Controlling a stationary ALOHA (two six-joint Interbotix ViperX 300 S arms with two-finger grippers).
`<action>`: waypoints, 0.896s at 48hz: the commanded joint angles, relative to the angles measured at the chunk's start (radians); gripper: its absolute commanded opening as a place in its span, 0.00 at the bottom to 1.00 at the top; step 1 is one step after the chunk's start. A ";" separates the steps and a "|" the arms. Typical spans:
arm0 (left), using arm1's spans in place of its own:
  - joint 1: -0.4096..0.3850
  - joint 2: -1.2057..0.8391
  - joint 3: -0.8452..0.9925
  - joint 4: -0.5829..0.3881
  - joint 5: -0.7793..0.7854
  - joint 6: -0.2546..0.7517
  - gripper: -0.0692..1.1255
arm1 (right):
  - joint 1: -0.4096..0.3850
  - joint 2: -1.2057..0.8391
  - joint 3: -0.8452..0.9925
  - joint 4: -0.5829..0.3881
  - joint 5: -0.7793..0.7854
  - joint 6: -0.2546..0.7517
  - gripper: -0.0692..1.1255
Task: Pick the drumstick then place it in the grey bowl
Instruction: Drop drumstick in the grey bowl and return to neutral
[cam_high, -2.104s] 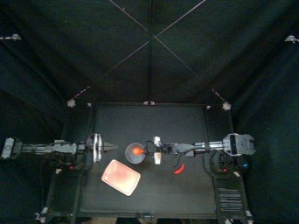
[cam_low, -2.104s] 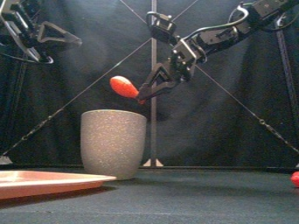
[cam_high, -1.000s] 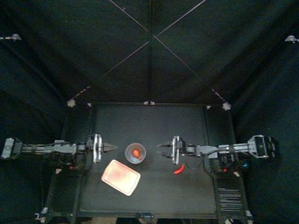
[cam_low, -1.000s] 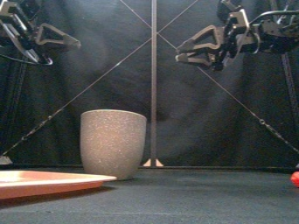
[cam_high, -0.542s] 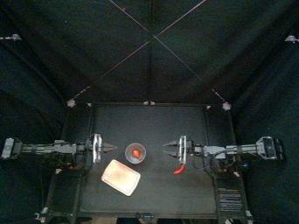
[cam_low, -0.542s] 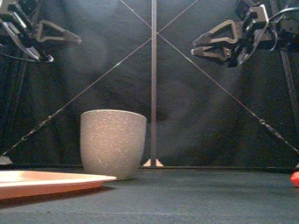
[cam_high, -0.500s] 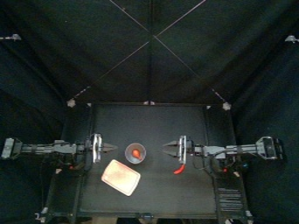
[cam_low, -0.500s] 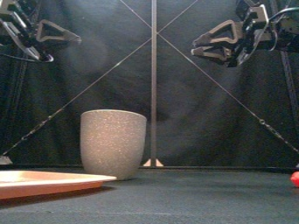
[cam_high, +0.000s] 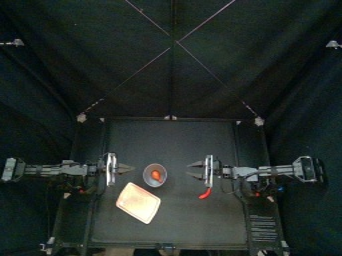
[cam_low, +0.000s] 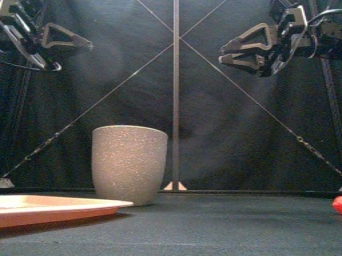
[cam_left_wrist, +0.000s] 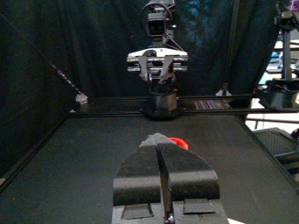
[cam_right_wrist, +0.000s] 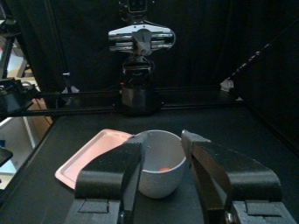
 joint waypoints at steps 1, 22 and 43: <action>0.003 0.003 -0.026 0.002 -0.009 0.002 0.04 | -0.002 -0.012 -0.009 0.000 -0.009 0.002 0.70; 0.002 0.003 -0.020 0.002 -0.011 0.002 0.04 | 0.005 -0.012 -0.009 -0.008 -0.009 0.002 0.70; -0.003 0.003 -0.008 0.002 -0.011 0.000 0.04 | 0.009 -0.012 0.008 -0.002 -0.009 0.003 0.70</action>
